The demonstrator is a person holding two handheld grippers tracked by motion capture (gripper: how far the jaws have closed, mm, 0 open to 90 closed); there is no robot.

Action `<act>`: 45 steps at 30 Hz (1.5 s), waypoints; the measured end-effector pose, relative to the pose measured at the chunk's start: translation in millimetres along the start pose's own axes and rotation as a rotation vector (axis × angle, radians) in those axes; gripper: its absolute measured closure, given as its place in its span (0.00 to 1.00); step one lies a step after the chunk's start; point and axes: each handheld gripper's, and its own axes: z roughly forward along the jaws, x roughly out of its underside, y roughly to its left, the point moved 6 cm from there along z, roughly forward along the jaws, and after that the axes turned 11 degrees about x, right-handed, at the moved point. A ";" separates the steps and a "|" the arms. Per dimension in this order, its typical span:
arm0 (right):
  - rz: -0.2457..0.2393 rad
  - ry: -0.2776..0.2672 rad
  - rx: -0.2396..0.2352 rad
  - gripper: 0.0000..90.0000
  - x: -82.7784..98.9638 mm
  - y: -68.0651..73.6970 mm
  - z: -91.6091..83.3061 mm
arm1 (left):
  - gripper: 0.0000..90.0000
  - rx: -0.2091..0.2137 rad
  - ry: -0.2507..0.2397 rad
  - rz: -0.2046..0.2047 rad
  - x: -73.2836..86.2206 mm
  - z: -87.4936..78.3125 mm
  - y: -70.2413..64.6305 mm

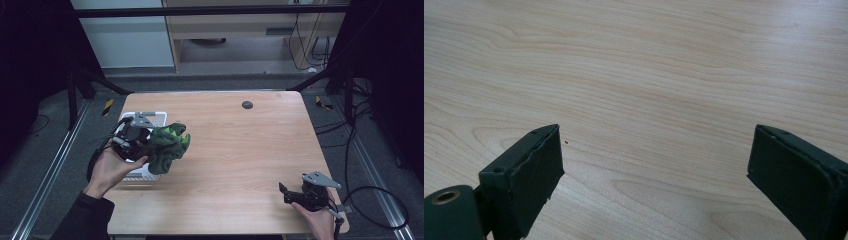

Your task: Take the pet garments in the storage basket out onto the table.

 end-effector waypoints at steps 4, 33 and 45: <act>0.003 0.001 -0.001 0.08 -0.2 0.4 -0.2 | 0.84 0.015 0.004 0.014 -3.6 4.5 -6.6; -0.010 -0.029 0.018 0.08 -2.7 -2.2 -1.0 | 0.84 0.112 0.077 0.091 -20.2 63.2 -38.5; -0.007 -0.034 0.019 0.08 -3.7 -2.3 -1.5 | 0.84 0.137 0.107 0.096 -22.6 88.1 -44.1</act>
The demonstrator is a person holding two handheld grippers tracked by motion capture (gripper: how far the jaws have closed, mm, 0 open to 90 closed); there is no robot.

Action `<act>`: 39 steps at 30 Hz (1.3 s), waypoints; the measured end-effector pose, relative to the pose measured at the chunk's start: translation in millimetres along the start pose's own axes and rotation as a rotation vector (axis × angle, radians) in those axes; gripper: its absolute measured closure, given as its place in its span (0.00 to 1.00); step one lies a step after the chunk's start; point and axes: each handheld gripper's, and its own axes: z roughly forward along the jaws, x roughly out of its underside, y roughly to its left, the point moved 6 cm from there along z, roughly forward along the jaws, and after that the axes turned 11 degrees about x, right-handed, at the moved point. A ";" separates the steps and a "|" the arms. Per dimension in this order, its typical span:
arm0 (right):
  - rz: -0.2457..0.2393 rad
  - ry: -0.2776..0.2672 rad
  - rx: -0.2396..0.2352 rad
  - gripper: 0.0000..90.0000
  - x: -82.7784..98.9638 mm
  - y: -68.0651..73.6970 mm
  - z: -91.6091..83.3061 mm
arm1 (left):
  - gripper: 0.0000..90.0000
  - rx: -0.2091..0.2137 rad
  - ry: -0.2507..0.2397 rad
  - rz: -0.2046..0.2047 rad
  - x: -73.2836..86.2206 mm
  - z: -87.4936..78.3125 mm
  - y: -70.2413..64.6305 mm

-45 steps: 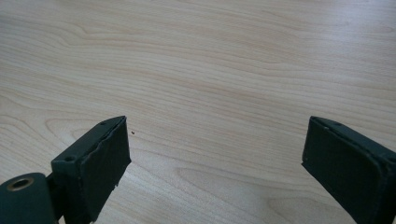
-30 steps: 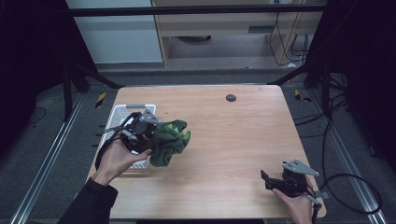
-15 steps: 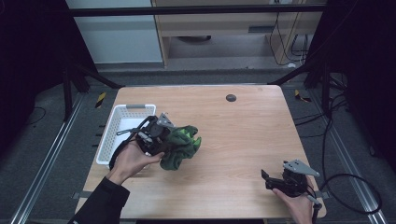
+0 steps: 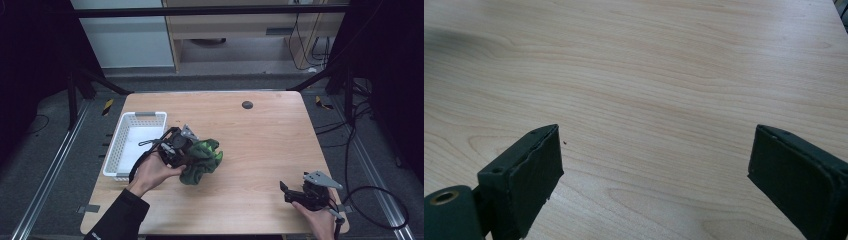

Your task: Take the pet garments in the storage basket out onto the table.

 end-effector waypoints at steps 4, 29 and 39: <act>0.002 -0.002 0.001 0.08 -0.2 -0.3 -0.4 | 0.84 0.007 0.004 0.004 -3.1 9.6 -1.6; -0.002 -0.015 0.005 0.08 -1.1 -1.6 -0.5 | 0.84 0.076 0.065 0.017 -8.9 64.6 -12.9; 0.002 -0.010 0.000 0.08 -1.0 -0.5 -0.7 | 0.83 0.090 0.108 0.016 -5.3 84.8 -15.3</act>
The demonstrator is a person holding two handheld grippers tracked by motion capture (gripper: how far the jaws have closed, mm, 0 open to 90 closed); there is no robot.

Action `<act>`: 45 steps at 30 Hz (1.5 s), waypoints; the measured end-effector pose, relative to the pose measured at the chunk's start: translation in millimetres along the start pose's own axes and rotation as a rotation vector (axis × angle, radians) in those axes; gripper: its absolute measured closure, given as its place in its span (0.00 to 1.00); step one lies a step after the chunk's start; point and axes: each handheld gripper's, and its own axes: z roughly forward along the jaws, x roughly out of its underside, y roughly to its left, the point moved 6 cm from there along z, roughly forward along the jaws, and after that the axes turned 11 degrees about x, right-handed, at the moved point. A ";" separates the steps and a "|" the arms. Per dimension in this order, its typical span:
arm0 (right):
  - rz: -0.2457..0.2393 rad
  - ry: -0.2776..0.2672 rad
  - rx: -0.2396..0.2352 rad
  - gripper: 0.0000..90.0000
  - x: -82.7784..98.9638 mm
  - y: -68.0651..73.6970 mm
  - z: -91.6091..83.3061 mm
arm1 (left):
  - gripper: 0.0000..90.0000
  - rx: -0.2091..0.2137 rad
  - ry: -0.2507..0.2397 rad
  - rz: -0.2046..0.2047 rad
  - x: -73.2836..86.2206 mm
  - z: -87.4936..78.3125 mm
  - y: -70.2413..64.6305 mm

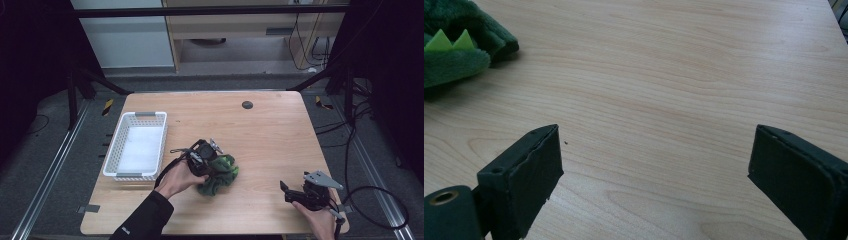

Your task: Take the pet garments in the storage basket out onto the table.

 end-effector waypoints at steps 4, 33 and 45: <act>0.000 0.000 0.000 0.08 0.1 -0.2 -0.1 | 0.81 0.005 0.011 0.010 -0.2 4.5 -1.1; -0.002 -0.002 0.002 0.07 0.3 -0.1 1.0 | 0.32 -0.003 -0.153 -0.020 13.1 -12.7 -1.1; 0.000 0.003 0.004 0.07 0.9 -0.2 1.0 | 0.29 -0.024 -0.267 -0.050 27.5 -33.9 -0.1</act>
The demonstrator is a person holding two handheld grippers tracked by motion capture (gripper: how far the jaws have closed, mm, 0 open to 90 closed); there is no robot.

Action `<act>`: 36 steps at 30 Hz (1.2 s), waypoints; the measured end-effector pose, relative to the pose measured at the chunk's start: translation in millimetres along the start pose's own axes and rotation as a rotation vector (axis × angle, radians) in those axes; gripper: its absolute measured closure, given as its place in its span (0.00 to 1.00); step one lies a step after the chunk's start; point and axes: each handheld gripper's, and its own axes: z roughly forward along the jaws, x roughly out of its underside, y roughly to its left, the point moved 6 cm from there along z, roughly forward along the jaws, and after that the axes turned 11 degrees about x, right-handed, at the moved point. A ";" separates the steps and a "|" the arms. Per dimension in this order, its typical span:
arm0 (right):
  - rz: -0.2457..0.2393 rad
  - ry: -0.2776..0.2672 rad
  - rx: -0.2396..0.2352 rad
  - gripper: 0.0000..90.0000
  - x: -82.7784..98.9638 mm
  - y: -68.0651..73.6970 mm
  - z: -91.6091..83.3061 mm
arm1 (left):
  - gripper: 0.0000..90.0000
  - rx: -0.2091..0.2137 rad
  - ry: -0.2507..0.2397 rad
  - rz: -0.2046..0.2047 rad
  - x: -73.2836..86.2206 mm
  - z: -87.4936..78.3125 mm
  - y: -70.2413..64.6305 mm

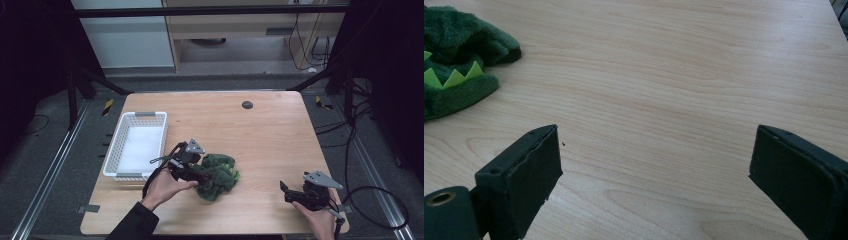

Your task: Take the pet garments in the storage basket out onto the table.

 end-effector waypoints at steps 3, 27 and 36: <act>-0.001 0.000 0.003 0.07 0.2 -0.5 0.3 | 0.29 -0.006 -0.033 -0.009 2.7 -5.1 0.4; 0.000 0.000 0.006 0.07 0.3 -0.9 0.0 | 0.29 -0.095 -0.239 -0.113 58.6 -30.5 13.8; -0.002 -0.001 0.004 0.07 0.4 -0.5 -0.2 | 0.31 -0.133 -0.269 -0.151 80.8 -33.8 19.2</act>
